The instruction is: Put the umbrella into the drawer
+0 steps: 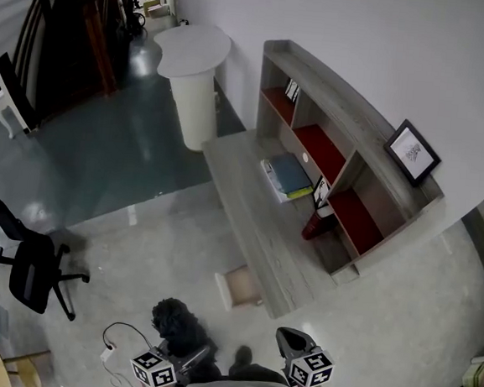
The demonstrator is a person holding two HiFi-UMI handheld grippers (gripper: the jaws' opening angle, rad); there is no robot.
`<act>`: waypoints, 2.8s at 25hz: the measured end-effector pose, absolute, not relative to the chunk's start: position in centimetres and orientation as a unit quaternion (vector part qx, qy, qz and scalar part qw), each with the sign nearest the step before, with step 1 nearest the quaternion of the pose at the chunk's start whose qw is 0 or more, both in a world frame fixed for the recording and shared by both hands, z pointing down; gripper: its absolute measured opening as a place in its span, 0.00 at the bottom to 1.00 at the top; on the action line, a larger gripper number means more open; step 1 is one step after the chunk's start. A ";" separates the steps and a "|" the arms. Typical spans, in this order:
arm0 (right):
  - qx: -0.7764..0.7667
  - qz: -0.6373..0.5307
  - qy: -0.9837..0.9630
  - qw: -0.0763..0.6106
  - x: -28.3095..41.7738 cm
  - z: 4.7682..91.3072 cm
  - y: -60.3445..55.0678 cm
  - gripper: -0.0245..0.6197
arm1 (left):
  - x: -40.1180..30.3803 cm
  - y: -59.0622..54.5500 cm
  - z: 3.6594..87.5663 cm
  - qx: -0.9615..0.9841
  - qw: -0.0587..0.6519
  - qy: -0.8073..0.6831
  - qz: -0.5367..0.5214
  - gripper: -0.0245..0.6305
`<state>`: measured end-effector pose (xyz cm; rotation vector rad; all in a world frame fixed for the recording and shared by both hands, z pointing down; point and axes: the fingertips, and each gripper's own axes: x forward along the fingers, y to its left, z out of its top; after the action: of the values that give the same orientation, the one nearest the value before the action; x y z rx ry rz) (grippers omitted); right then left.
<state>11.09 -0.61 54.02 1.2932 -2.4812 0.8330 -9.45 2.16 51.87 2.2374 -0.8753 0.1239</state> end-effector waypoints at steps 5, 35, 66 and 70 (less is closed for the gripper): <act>0.476 0.293 -0.823 0.103 11.3 54.3 -1.7 0.05 | -9.8 0.1 52.3 0.876 0.366 -0.306 0.061 0.43; 0.639 0.315 -0.692 0.121 4.2 57.9 -6.9 0.05 | -14.8 -12.6 62.3 0.903 0.367 -0.064 0.216 0.43; 0.563 0.402 -0.708 0.142 7.5 72.3 -11.6 0.05 | -5.8 -16.4 78.4 0.847 0.443 -0.070 0.285 0.43; 0.545 0.410 -0.715 0.154 7.5 74.1 -12.5 0.05 | -5.1 -16.7 81.5 0.836 0.457 -0.076 0.295 0.43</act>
<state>7.49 -12.53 74.15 1.5633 -2.0484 1.1761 -5.11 -16.73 81.52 2.0602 -0.1864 0.7263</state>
